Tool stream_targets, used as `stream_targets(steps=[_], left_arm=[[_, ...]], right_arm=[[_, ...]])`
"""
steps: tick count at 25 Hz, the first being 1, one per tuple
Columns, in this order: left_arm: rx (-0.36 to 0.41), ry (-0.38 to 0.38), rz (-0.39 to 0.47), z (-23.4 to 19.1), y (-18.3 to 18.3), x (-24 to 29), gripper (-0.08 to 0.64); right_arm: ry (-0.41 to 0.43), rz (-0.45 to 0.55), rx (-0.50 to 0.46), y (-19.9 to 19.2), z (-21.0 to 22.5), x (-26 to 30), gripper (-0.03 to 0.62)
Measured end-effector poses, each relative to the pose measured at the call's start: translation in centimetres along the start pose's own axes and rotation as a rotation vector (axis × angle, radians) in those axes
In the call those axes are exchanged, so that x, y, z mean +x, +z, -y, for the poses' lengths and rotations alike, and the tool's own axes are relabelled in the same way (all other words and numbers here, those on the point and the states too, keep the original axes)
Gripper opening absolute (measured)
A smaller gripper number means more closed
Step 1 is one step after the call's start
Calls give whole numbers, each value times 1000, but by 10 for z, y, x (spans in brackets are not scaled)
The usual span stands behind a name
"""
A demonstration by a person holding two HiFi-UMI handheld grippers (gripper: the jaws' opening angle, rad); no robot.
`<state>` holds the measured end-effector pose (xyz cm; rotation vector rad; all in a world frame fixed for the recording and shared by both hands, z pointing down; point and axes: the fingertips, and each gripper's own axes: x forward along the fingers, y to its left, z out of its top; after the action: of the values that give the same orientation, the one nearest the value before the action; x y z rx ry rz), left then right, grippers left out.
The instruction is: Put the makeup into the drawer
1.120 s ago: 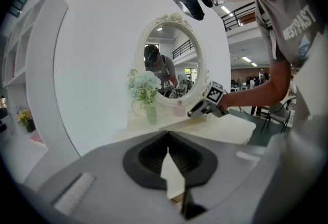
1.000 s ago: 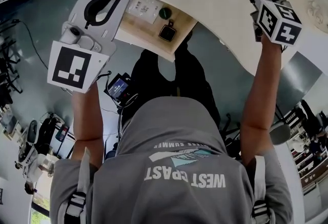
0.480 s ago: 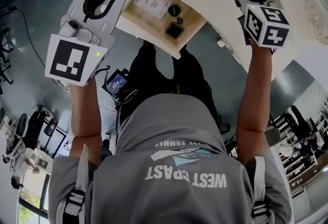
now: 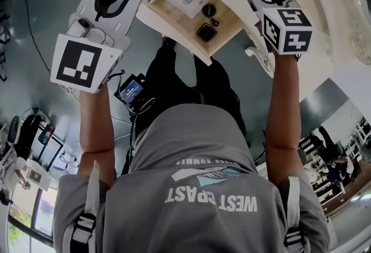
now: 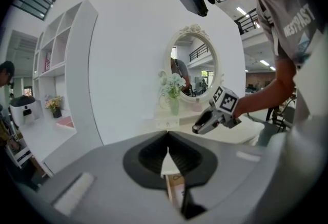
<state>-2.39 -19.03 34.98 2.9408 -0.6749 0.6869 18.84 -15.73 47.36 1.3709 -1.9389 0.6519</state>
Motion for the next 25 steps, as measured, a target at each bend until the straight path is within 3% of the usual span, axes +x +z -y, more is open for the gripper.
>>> stream_targets(steps=[2, 6, 13, 25], left_arm=[[-7, 10, -3, 2, 16, 14, 2], [-25, 34, -7, 4, 12, 20, 2], [-73, 71, -15, -15, -15, 6, 2], [-134, 120, -26, -30, -64, -8, 2]], right_arm=[[24, -8, -11, 4, 15, -3, 219], [72, -18, -27, -4, 8, 7, 219], [179, -49, -76, -8, -43, 44, 219], [315, -186, -146, -66, -109, 115, 219]])
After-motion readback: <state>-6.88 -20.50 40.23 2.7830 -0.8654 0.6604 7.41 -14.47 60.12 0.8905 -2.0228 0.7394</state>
